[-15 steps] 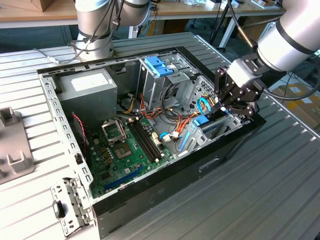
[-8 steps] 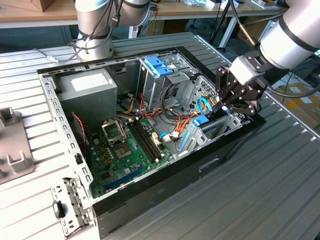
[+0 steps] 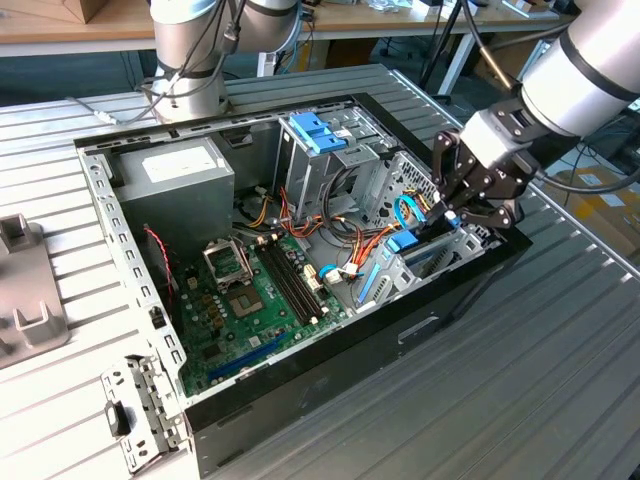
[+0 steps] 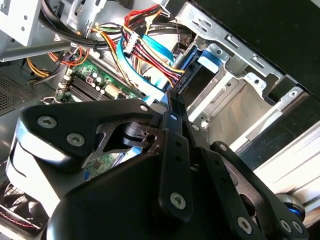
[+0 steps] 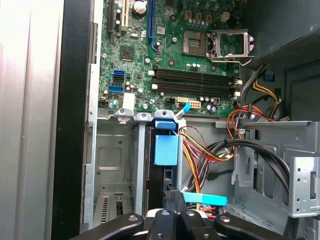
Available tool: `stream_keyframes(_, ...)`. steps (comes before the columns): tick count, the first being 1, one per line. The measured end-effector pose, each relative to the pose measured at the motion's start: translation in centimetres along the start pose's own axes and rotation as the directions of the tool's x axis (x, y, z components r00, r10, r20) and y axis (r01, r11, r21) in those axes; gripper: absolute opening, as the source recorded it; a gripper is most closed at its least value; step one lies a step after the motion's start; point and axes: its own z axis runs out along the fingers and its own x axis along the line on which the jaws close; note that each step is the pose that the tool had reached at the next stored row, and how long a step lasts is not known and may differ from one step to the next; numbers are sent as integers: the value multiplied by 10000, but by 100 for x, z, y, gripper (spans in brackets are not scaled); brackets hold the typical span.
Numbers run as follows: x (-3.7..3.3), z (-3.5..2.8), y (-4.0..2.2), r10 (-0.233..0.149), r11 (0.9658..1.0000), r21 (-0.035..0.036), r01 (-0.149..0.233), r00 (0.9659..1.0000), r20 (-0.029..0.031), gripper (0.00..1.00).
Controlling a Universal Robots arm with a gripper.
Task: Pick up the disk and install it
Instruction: 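Insert the first disk wire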
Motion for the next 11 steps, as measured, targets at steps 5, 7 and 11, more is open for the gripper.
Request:
stream_keyframes(5,0,0,0,0,10000,0,0,10000,2,11)
stream_keyframes(7,0,0,0,0,10000,0,0,10000,2,11)
stream_keyframes(11,0,0,0,0,10000,0,0,10000,2,24)
